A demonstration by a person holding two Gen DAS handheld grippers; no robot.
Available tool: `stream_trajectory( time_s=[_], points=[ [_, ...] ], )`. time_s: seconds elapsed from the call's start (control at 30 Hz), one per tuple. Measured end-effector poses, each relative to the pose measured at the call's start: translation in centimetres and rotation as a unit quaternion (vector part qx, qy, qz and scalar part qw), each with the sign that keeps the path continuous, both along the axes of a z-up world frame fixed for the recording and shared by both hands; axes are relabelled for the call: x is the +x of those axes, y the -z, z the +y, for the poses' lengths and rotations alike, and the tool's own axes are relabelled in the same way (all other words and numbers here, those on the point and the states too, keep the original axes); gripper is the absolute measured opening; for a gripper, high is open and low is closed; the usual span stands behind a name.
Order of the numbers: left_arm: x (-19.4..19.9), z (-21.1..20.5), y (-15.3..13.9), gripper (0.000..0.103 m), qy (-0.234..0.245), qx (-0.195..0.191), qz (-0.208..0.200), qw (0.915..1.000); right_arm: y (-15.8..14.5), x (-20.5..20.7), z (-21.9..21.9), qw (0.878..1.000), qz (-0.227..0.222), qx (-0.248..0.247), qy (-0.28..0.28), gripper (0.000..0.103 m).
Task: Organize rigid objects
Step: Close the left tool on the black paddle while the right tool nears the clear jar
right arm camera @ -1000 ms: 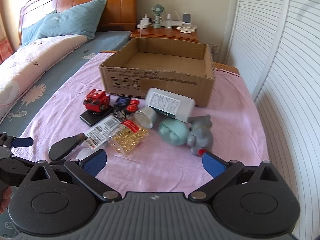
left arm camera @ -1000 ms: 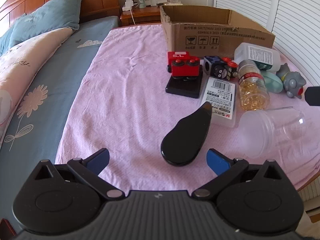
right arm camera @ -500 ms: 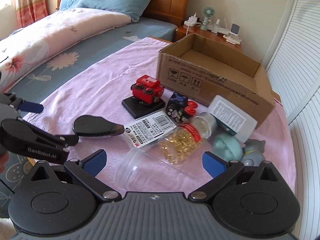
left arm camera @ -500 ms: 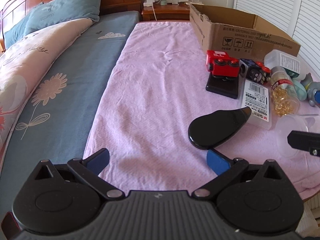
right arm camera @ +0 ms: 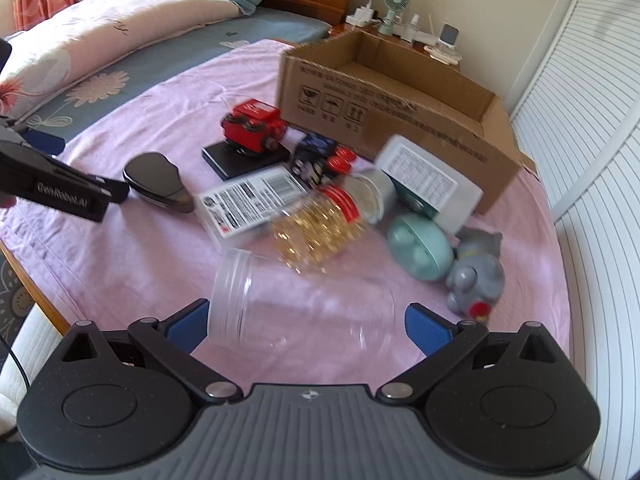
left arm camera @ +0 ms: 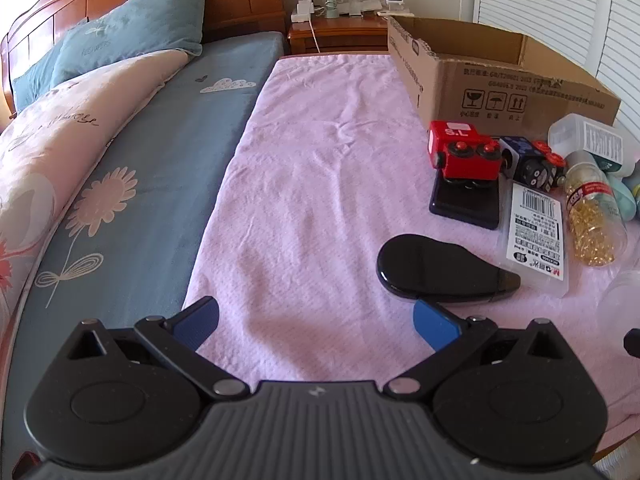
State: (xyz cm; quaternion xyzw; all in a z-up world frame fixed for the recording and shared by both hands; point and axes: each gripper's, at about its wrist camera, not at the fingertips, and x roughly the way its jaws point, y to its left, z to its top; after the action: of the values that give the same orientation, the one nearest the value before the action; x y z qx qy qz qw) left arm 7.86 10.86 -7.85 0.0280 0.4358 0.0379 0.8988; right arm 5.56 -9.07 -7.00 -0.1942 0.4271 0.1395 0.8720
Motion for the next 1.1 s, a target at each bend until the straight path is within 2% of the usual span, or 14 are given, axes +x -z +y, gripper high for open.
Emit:
stream_trajectory(
  time_s=[0.1, 0.27, 0.4, 0.47, 0.6, 0.83, 1.1],
  points=[
    [-0.2, -0.6, -0.1, 0.102, 0.017, -0.002, 0.003, 0.9999, 0.4, 0.0, -1.6, 1.000, 0.005, 0.010, 0.015, 0.103],
    [-1.3, -2.6, -0.2, 0.103, 0.083, -0.040, 0.001, 0.9957, 1.2, -0.1, -3.8, 0.999, 0.012, 0.041, 0.017, 0.103],
    [-1.4, -4.6, 0.2, 0.103, 0.122, -0.039, 0.000, 0.9918, 2.0, 0.0, -4.3, 0.998, 0.020, 0.055, 0.010, 0.103],
    [-1.2, -4.6, 0.4, 0.103, 0.121, -0.054, 0.001, 0.9912, 2.1, 0.1, -4.6, 0.998, 0.021, 0.065, 0.009, 0.103],
    [-0.9, -4.3, 0.5, 0.103, 0.123, -0.055, -0.005, 0.9908, 2.3, 0.4, -5.2, 0.996, 0.025, 0.084, 0.006, 0.103],
    [-1.4, -3.8, 1.0, 0.103, 0.116, -0.057, -0.043, 0.9907, 2.5, 0.2, -5.4, 0.996, 0.013, 0.090, -0.011, 0.103],
    [0.0, -3.9, 1.1, 0.103, 0.129, -0.056, -0.048, 0.9888, 2.5, 0.2, -5.5, 0.995, 0.008, 0.094, -0.024, 0.103]
  ],
)
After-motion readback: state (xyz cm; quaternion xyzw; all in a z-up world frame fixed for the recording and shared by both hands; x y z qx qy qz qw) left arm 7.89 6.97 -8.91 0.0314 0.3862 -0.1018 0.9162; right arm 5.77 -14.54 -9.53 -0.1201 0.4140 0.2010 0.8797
